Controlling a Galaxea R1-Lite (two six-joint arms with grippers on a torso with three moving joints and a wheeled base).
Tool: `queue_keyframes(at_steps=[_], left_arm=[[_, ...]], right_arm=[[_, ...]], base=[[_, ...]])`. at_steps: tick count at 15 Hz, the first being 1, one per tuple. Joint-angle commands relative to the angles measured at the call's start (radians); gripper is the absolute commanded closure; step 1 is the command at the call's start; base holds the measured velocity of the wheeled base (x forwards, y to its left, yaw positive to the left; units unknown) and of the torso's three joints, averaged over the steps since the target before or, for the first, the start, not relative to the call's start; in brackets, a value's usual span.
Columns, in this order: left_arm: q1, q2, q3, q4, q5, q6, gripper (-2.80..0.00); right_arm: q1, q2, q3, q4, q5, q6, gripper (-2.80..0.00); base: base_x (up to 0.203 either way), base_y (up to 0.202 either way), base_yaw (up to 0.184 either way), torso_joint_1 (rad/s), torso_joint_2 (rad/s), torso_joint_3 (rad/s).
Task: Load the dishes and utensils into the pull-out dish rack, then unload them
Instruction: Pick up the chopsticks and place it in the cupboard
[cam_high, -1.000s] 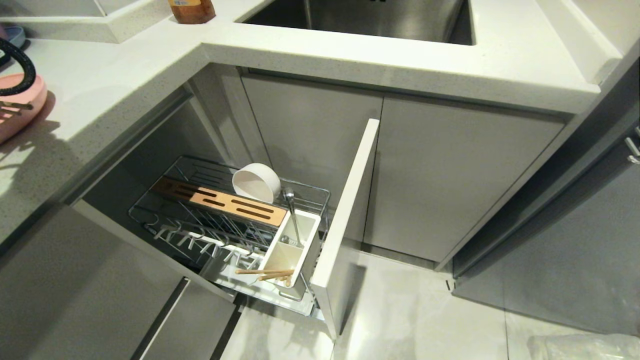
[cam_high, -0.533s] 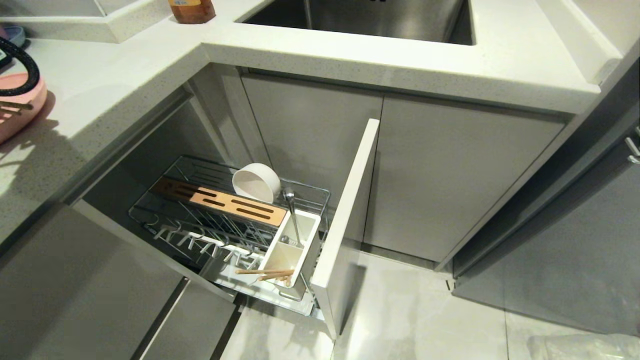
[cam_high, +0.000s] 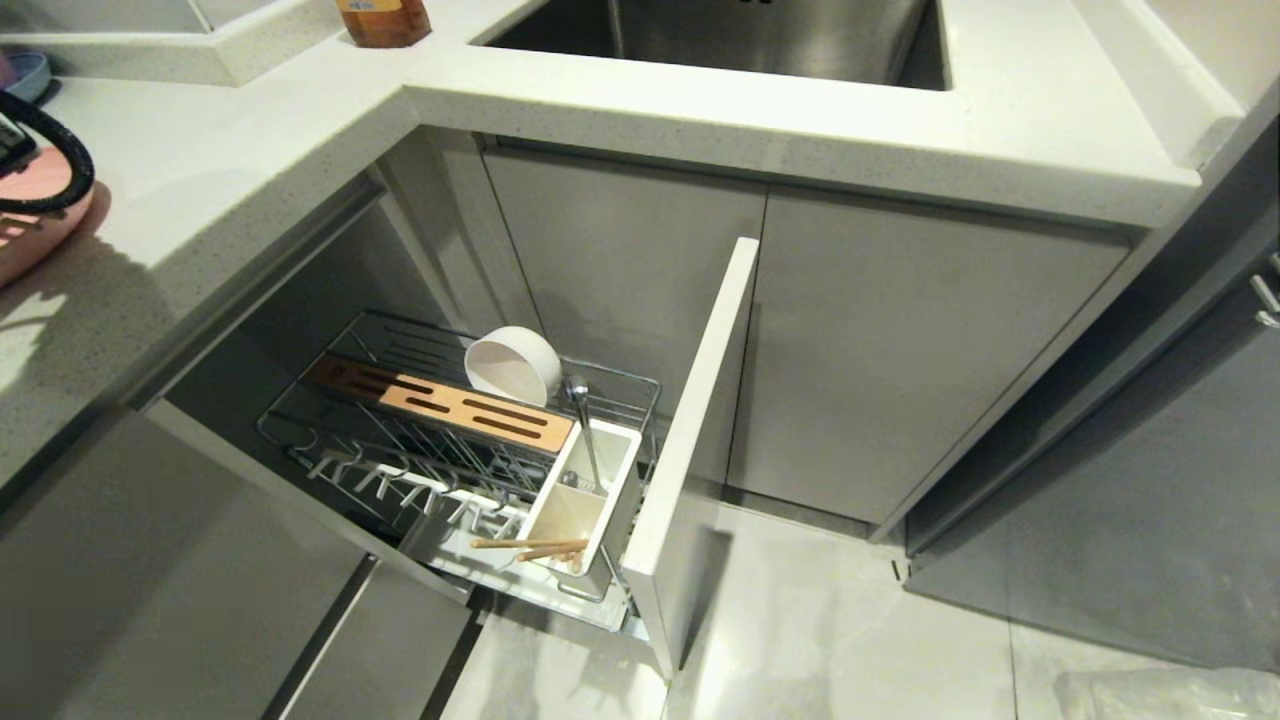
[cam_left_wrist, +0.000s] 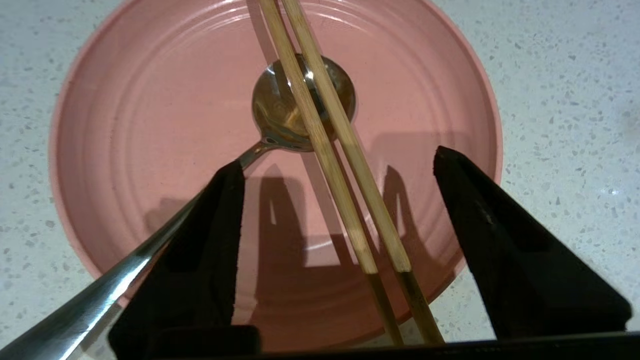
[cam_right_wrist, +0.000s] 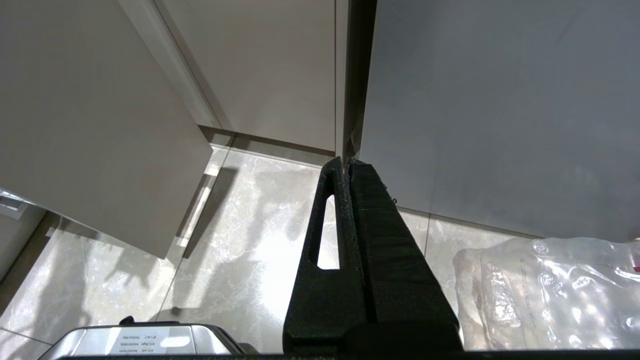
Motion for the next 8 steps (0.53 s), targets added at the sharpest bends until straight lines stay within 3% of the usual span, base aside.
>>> queue_keyframes(at_steps=[1, 8], left_arm=[[-0.005, 0.007, 0.001, 0.004, 0.002, -0.006, -2.8], [-0.016, 0.021, 0.004, 0.001, -0.011, -0.039, -2.8]], right_arm=[[0.0, 0.0, 0.003, 0.001, -0.002, 0.0, 0.0], [0.0, 0.0, 0.003, -0.001, 0.0, 0.0, 0.0]], base=[[0.0, 0.0, 0.0, 0.0, 0.0, 0.0], [0.0, 0.0, 0.0, 0.0, 0.0, 0.0]])
